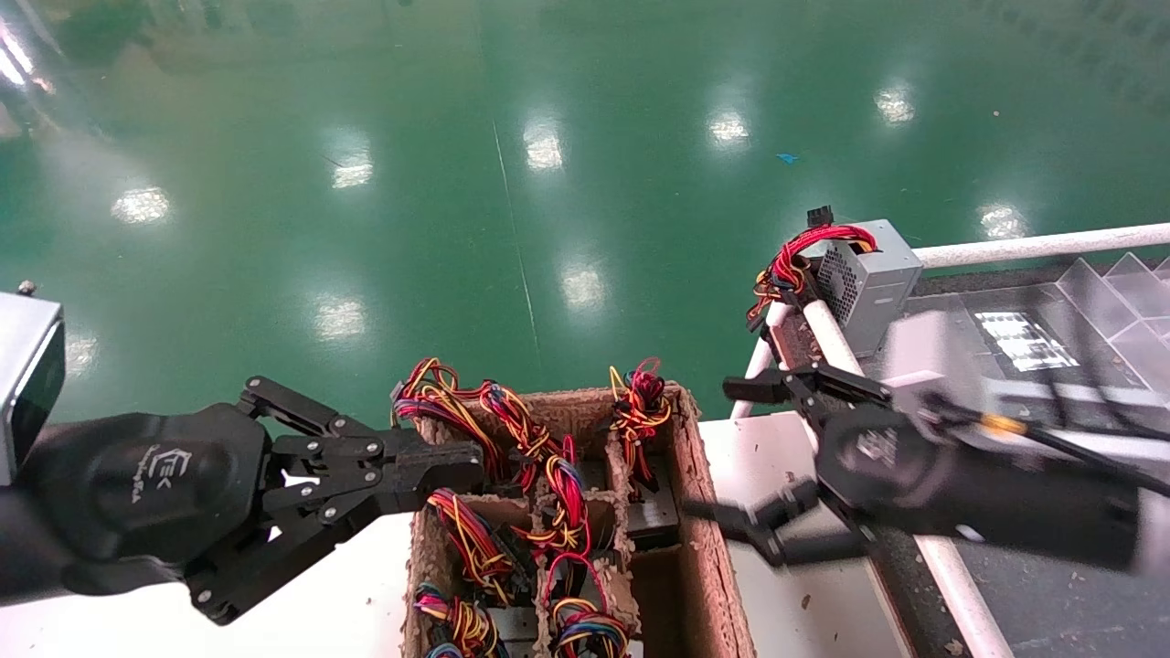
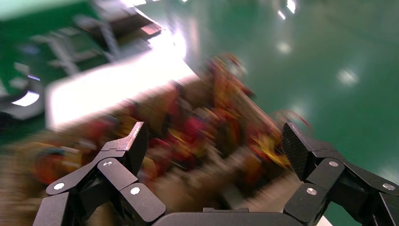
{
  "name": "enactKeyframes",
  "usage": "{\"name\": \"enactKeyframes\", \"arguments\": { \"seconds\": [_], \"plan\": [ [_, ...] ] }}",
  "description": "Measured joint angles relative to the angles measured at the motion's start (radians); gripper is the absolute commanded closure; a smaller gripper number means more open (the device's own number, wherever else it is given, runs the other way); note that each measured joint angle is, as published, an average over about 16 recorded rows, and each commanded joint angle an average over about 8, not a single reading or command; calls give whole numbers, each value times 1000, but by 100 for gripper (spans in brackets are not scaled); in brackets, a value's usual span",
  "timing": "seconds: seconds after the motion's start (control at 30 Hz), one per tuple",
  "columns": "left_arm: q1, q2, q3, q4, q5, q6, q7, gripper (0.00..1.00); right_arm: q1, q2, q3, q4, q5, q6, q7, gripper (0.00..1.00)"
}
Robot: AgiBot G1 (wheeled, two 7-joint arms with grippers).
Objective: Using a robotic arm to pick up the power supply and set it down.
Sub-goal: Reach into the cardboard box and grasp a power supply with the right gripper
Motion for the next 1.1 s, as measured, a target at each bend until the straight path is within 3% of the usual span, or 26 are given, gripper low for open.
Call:
{"name": "enactKeyframes", "arguments": {
  "seconds": [0.1,0.13,0.53,0.83,1.1],
  "plan": [
    [0,0,0,0,0,0,0,0,14,-33,-28,-9,-80,68,14,95],
    [0,0,0,0,0,0,0,0,18,-44,-36,-12,-105,90,18,100],
    [0,0,0,0,0,0,0,0,48,-188,-105,-82,-281,268,41,100],
    [0,0,0,0,0,0,0,0,71,-265,-127,-169,-309,296,15,100],
    [0,0,0,0,0,0,0,0,64,-276,-121,-187,-294,292,-22,100]
  ]
}}
